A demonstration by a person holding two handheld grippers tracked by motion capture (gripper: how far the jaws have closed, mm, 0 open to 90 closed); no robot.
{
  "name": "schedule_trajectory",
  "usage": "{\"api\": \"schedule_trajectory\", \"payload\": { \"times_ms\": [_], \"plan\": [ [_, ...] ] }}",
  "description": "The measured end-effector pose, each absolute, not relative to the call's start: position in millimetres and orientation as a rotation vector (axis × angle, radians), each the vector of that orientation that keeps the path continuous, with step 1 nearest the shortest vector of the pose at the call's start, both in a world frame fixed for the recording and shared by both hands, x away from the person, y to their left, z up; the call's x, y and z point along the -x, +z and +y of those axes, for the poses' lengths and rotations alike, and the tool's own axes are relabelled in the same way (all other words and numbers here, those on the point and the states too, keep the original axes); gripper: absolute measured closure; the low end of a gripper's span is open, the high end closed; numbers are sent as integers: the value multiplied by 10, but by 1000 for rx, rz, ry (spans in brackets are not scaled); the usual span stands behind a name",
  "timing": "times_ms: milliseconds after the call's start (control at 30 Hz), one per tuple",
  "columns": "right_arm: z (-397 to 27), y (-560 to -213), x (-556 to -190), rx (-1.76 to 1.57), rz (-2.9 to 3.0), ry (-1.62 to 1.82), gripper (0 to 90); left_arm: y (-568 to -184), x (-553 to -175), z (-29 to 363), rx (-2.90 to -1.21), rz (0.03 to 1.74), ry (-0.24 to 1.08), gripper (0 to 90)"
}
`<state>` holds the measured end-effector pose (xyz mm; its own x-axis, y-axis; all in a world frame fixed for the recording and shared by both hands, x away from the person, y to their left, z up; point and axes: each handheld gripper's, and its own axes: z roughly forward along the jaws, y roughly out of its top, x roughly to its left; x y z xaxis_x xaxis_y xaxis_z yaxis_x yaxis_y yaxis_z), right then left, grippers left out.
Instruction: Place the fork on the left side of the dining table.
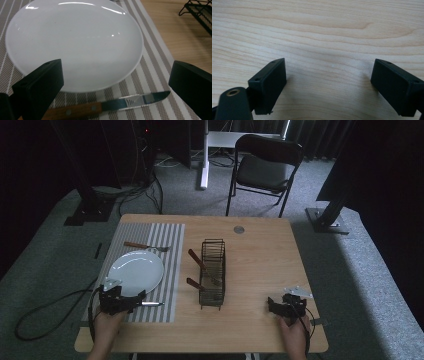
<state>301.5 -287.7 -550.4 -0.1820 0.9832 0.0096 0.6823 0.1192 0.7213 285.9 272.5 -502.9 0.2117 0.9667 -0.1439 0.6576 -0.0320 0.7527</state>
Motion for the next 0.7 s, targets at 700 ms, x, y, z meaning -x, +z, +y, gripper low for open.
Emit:
{"api": "schedule_trajectory", "payload": {
  "times_ms": [700],
  "plan": [
    [-2876,-5504,-3014,-1609,1924,830,126,-5151,-2443,2857,-1689,1567,684,0]
  ]
}}
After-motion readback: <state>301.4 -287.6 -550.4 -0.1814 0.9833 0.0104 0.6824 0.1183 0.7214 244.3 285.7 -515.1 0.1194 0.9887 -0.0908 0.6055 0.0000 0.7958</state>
